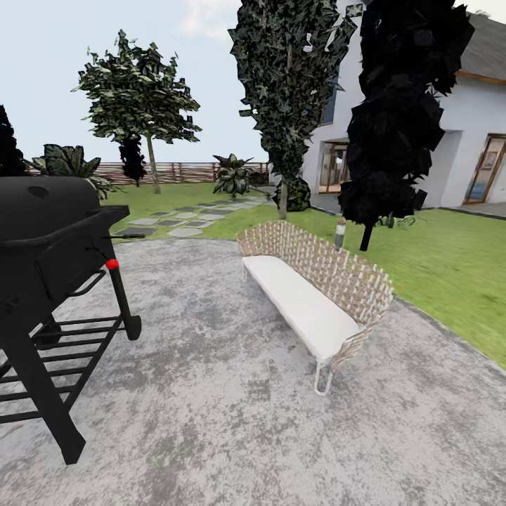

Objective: Pick up the pesticide atomizer in the garden and spray insectifuge to fully cover both potted plants in the garden.

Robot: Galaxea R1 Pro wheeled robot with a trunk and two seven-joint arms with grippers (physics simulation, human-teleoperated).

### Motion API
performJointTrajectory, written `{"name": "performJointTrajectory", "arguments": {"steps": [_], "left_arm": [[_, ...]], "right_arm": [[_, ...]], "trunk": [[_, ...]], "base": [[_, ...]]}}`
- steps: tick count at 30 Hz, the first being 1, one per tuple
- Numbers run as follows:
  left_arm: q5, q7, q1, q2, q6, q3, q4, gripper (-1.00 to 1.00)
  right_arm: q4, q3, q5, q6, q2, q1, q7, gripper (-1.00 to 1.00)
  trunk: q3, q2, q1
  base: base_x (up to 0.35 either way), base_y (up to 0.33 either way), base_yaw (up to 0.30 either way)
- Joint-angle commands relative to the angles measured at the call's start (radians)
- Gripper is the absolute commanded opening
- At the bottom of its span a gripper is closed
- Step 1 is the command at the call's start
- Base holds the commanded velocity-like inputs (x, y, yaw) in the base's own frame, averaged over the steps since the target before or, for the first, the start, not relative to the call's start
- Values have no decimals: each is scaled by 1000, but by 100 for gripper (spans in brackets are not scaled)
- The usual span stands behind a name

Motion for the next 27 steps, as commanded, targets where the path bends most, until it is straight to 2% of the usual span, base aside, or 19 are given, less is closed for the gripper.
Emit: {"name": "performJointTrajectory", "arguments": {"steps": [1,6,10,27], "left_arm": [[2,-2,0,-2,5,-3,6,100],[2,-2,0,-2,5,-3,11,100],[2,-2,0,-2,3,-3,11,100],[2,-2,0,-3,2,1,11,100]], "right_arm": [[-6,2,1,-1,6,-1,4,100],[-12,2,1,-1,6,0,5,100],[-33,3,1,-1,19,-14,5,100],[-54,2,1,-2,18,-22,6,100]], "trunk": [[0,0,0],[0,0,0],[0,0,0],[0,0,0]], "base": [[0,0,0],[0,0,0],[0,0,0],[0,0,0]]}}
